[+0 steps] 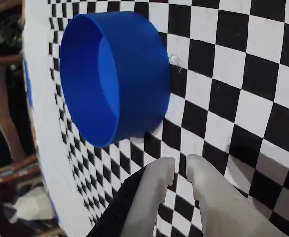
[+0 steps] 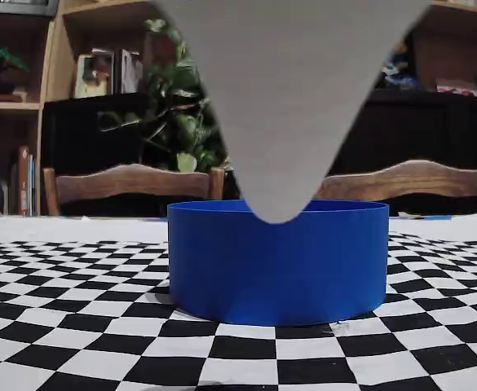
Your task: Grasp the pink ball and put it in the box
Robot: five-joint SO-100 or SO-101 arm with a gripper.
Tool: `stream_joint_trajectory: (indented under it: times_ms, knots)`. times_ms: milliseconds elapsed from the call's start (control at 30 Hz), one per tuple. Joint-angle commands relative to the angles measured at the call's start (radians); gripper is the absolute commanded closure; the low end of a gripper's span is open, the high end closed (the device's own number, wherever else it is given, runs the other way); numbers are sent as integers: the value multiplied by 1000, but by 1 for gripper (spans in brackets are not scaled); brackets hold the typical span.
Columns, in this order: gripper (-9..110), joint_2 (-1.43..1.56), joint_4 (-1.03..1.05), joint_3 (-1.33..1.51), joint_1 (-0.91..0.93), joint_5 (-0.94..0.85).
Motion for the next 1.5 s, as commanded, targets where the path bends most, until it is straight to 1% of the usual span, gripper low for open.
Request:
stream_joint_trajectory:
  times_ms: [0,1100,1267,1467]
  knots:
    - [101,8,3,8,-3,-5]
    - [101,8,2,8,2,0]
    - [101,2,-41,8,0,-9]
    - [101,-11,-140,8,2,-9]
